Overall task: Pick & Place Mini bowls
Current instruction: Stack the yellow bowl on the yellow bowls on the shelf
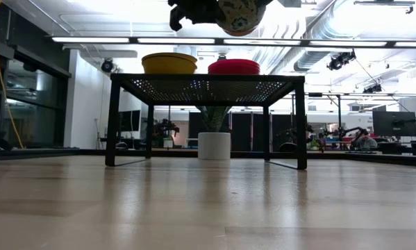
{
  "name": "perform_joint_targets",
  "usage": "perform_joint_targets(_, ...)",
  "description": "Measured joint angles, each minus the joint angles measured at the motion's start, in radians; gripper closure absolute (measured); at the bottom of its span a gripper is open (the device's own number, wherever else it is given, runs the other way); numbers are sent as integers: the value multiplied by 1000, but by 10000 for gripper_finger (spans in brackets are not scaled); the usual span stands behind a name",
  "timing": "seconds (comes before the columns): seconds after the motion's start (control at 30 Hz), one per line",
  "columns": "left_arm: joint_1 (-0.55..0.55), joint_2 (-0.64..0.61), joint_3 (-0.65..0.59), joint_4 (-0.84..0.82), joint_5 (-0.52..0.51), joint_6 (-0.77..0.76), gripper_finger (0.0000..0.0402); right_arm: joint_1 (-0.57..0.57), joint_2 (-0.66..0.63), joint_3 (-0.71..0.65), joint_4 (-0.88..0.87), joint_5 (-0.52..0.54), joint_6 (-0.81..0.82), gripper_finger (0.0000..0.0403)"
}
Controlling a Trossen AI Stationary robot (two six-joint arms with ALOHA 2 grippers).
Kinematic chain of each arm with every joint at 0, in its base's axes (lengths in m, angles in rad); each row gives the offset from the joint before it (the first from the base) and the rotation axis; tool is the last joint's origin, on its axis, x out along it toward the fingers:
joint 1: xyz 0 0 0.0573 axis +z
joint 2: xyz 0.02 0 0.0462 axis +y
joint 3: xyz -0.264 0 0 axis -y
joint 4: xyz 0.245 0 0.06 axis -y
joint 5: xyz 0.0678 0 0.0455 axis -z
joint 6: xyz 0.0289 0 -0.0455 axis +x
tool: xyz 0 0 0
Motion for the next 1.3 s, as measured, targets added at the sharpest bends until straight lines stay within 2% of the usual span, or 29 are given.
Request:
perform_joint_targets(0.33,0,0,0,-6,6,15,372,0,0,0,3,-18,-23,395)
perform_joint_targets(0.47,0,0,-2,-18,21,30,394,1,-2,0,2,-67,-36,357)
perform_joint_targets(0.63,-2,0,-2,-16,48,33,394,1,-4,2,8,-76,-48,292)
perform_joint_targets(0.8,-6,1,-2,-8,55,36,394,-1,-15,2,23,-90,-62,246)
perform_joint_targets(1.03,-6,-1,0,5,50,48,394,-2,-51,0,26,-101,-60,213)
perform_joint_targets(1.3,-6,-40,1,-19,35,101,394,-2,-116,-2,32,-163,-70,201)
